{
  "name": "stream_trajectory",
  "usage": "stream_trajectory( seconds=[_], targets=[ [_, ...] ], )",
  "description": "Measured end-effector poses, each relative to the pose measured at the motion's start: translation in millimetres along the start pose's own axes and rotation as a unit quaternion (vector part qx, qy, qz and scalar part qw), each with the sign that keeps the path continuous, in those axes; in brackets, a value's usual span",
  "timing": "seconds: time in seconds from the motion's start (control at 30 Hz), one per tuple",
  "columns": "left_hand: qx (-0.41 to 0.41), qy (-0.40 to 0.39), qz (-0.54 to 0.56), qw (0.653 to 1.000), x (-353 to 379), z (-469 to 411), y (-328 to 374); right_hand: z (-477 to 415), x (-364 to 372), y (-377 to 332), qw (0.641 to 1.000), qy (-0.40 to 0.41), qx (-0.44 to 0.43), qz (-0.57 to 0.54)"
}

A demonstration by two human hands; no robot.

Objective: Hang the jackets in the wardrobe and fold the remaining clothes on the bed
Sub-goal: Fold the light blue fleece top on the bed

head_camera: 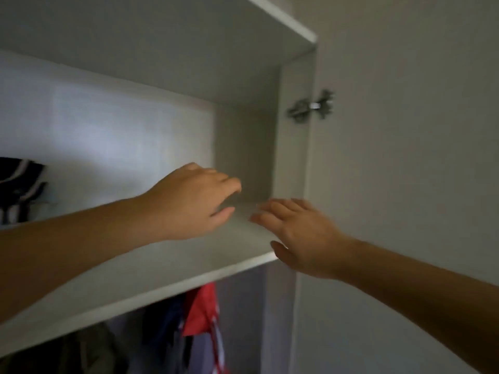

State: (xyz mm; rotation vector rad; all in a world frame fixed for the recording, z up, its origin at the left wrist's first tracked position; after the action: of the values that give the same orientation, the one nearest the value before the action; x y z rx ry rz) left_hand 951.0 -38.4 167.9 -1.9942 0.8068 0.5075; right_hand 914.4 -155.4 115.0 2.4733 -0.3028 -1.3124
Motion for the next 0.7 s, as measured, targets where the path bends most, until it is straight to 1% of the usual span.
stream_trajectory(
  seconds=[0.1, 0.2, 0.27, 0.37, 0.43, 0.53, 0.7],
  targets=[
    [0.065, 0.082, 0.098, 0.99, -25.6, -57.7, 112.8, 115.3, -20.8, 65.3, 0.997, -0.006, 0.076, 0.023],
    [0.107, 0.159, 0.189, 0.963, -56.0, -105.6, 212.5, 228.3, -52.0, 116.9, 0.988, 0.004, 0.147, 0.055],
    [0.126, 0.213, 0.261, 0.933, -74.5, -131.9, 274.1, 303.3, -71.6, 147.3, 0.977, 0.006, 0.205, 0.061],
    [0.153, 0.27, 0.375, 0.874, -97.8, -171.2, 366.5, 411.4, -95.4, 186.0, 0.95, 0.004, 0.306, 0.066],
    [0.177, 0.283, 0.431, 0.838, -114.0, -198.3, 433.1, 481.7, -109.1, 209.9, 0.922, 0.0, 0.378, 0.08],
    [0.222, 0.272, 0.509, 0.786, -135.4, -236.6, 538.4, 585.7, -129.3, 241.4, 0.868, -0.001, 0.485, 0.104],
    [0.289, 0.226, 0.613, 0.7, -160.5, -292.9, 714.0, 749.2, -161.9, 285.8, 0.785, -0.014, 0.603, 0.14]
  ],
)
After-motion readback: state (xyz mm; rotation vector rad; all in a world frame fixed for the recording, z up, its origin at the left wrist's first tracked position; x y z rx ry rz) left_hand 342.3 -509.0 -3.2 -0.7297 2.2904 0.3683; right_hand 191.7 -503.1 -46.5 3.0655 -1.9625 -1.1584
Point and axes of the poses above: each hand's wrist, its own z-axis away from the middle knuckle, its own x-axis out of the palm, y = z × x, the point moved 8 cm from there along -z, towards the middle knuckle, and after that the axes turned 10 degrees about x, right-handed, at the moved point
